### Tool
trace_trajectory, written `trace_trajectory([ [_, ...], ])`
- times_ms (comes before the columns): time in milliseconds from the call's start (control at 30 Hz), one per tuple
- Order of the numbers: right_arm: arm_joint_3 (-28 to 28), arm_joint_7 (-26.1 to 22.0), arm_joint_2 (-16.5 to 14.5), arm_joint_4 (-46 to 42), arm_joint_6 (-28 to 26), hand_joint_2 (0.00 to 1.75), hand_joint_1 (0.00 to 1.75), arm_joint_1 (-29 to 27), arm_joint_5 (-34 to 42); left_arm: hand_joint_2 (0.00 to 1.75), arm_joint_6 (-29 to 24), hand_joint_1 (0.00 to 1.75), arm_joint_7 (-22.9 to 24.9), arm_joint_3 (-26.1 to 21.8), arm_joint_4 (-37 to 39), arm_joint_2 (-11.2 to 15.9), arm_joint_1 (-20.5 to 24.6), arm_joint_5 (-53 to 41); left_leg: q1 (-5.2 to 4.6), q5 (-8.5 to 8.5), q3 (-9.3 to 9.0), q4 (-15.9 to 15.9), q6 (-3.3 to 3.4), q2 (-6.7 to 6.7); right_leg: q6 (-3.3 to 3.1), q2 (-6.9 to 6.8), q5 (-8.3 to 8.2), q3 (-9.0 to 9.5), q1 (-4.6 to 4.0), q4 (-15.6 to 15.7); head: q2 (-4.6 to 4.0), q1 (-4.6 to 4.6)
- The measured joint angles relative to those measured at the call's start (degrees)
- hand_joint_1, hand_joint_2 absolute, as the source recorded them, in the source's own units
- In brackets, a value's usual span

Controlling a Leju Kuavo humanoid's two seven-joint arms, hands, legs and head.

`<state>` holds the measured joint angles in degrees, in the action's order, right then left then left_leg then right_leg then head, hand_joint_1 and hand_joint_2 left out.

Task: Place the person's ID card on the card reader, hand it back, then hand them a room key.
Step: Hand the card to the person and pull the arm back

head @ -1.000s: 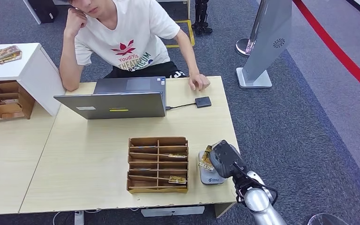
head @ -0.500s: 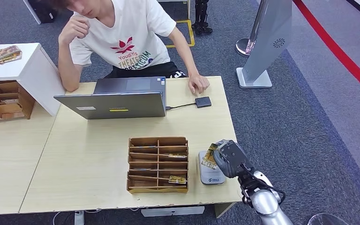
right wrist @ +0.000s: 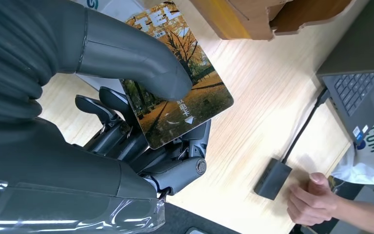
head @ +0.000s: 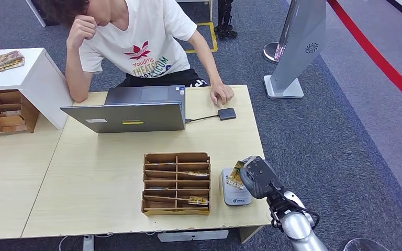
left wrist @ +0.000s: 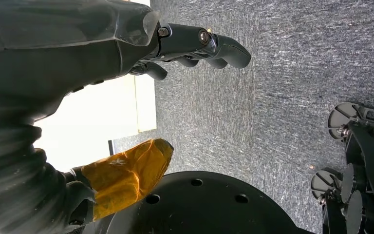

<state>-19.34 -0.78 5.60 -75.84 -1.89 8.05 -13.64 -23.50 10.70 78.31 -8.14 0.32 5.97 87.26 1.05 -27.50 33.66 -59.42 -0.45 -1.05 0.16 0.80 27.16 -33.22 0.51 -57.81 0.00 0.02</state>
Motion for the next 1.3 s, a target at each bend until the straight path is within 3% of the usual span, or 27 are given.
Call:
trace_trajectory([
  [1300,-0.72,0.69,-1.01,11.55,-0.66,1.75,1.75,3.37,-1.80,1.75,0.04,0.00,0.14,0.02,-0.02,0.01,0.11,-0.01,0.00,0.00,0.02,0.00,0.00,-0.01,0.00,-0.01,0.00,0.00,0.00,0.00,0.00,0.00],
])
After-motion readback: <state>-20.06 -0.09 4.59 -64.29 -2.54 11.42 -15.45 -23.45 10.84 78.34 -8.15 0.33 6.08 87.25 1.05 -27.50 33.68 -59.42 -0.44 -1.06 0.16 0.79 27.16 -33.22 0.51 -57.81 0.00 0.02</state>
